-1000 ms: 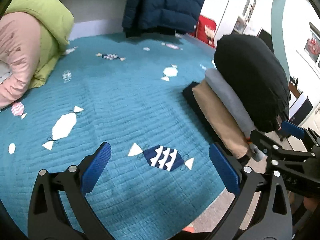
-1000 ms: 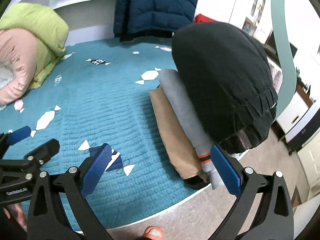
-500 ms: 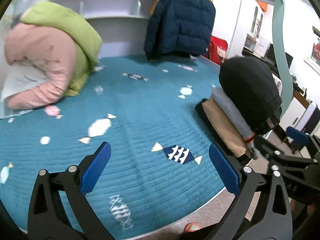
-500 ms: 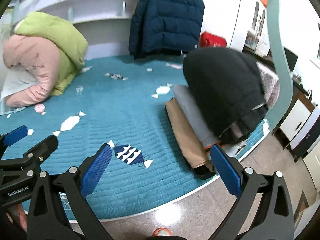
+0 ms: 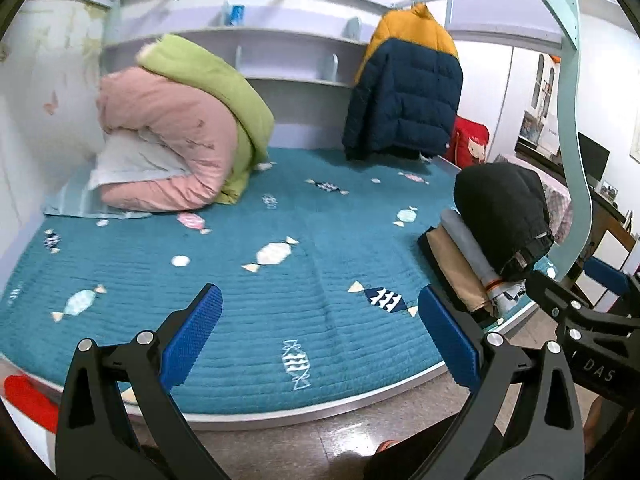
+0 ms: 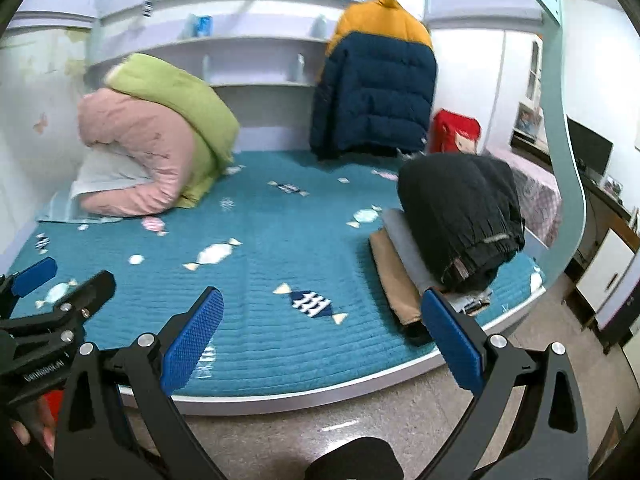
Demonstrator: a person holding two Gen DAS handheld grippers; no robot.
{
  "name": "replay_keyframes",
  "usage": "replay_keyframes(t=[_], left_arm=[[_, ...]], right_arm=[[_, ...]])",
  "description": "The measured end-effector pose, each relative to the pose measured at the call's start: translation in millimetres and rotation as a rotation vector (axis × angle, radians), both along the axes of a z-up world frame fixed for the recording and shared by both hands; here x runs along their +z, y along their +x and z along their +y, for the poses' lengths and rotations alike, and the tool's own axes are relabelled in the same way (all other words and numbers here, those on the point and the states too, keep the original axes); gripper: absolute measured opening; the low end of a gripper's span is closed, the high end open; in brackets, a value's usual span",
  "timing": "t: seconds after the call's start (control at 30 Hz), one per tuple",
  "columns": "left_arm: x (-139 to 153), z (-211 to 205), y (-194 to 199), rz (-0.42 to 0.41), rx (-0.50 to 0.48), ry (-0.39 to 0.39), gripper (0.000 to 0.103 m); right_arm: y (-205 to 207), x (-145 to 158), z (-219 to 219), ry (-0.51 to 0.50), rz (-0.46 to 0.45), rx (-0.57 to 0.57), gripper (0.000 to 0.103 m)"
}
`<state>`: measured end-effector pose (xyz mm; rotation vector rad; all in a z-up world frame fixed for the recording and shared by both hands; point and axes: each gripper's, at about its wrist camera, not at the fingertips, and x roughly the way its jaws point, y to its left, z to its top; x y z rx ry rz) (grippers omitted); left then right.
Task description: Fold large clothes
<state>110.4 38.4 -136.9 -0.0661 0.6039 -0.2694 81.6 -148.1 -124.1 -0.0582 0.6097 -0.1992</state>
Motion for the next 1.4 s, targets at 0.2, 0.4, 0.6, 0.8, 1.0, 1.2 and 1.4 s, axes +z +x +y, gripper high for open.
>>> replay_keyframes(t=[0.2,0.4,0.6,0.8,1.0,1.2,1.4], left_arm=[[31.0,25.0,-52.5,-0.072,0.069,-0.001,0.098],[62.8,37.7,-101.3,-0.155,0.163,0.043,0.098],[87.8,44.1,-135.5,-0.22,0.215,0.049,0.098],[104.7,41.3,-154.7,-0.246,0.245,0.068,0.098],[116.0,36.5,-165.7,-0.273,0.253,0.08,0.098],[119.3,36.5,-171.1,-0.289,0.265,0.091,0.098],[119.8,35.0,-170.6,-0.293,0.263,0.094,0.098]], right_arm=[[-36.5,26.3,25.9,0.001,-0.063,0.065,0.096],[-67.9,49.1,39.7,0.009,-0.124,0.109,0.096],[-94.9,67.0,49.1,-0.001,-0.192,0.136,0.096],[-110.0,80.0,46.9,-0.004,-0.237,0.134,0.096],[-122.8,86.1,43.7,0.006,-0.265,0.128,0.096],[-127.7,86.8,42.6,0.012,-0.276,0.123,0.096],[-128.7,85.2,45.4,0.012,-0.276,0.119,0.096]])
